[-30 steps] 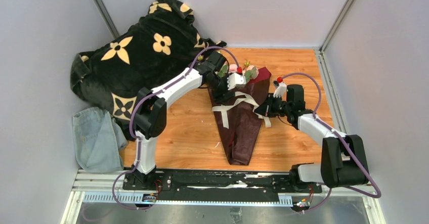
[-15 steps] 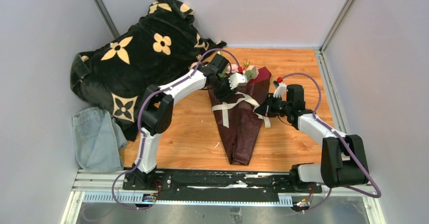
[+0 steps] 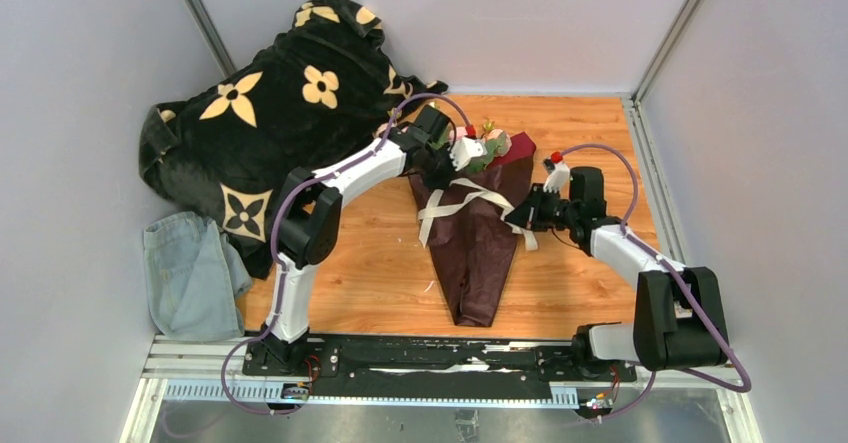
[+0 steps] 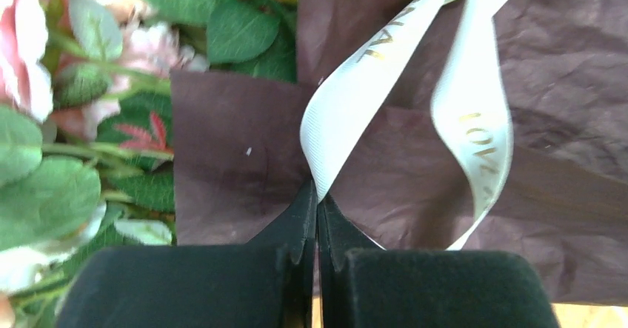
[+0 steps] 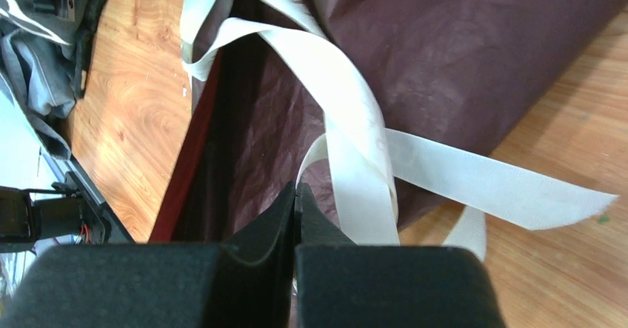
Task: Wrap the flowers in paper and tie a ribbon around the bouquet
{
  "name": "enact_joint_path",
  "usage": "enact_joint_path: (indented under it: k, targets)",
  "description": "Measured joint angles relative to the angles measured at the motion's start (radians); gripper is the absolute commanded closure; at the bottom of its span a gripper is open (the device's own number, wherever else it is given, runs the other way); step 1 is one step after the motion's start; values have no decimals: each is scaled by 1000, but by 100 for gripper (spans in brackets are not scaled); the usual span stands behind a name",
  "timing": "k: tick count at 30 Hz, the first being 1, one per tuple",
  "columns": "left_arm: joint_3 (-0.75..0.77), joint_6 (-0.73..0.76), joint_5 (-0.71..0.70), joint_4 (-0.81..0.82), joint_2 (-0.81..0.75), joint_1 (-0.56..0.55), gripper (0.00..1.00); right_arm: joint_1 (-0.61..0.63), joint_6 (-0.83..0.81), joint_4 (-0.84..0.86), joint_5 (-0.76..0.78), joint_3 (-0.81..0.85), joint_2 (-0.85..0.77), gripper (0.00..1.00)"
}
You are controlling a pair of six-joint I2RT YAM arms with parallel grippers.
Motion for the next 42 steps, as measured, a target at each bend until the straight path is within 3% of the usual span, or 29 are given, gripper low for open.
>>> enact_joint_path:
  k: [3, 5, 14, 17, 22, 26, 33, 34, 35, 36, 37, 38, 39, 42]
  targets:
    - [-59, -16, -55, 10, -34, 24, 100, -56, 10, -2, -5, -3, -8, 100]
    - [-138, -14, -84, 8, -88, 71, 100, -156, 27, 1, -6, -22, -34, 100]
    - [-592, 78, -149, -72, -417, 348, 100, -850, 218, 6, 57, -209, -217, 100]
    - [-690, 119, -192, -93, -452, 453, 100, -980, 242, -35, 84, -201, -304, 100]
    - [-756, 183, -323, -53, -457, 690, 100, -1084, 241, -91, 103, -161, -356, 100]
    - [-772, 246, -429, 19, -458, 812, 100, -1105, 241, -134, 100, -158, -340, 100]
    - [-759, 312, -453, 36, -450, 879, 100, -1115, 231, -206, 101, -159, -343, 100]
    - [-743, 311, -440, 18, -445, 882, 100, -1107, 219, -218, 113, -159, -351, 97]
    - [-734, 310, -430, 8, -442, 883, 100, -1091, 211, -224, 123, -158, -357, 83]
    - [-721, 307, -414, -10, -440, 886, 92, -1054, 192, -234, 159, -155, -370, 59]
    - [-709, 307, -402, -29, -440, 886, 72, -999, 172, -248, 200, -148, -382, 34]
    - [-700, 308, -394, -47, -440, 878, 54, -928, 152, -266, 232, -134, -388, 27]
    - [-690, 301, -391, -67, -440, 865, 45, -828, 120, -300, 281, -106, -386, 26]
    - [-673, 317, -384, -129, -442, 795, 35, -586, 55, -406, 388, 8, -346, 24]
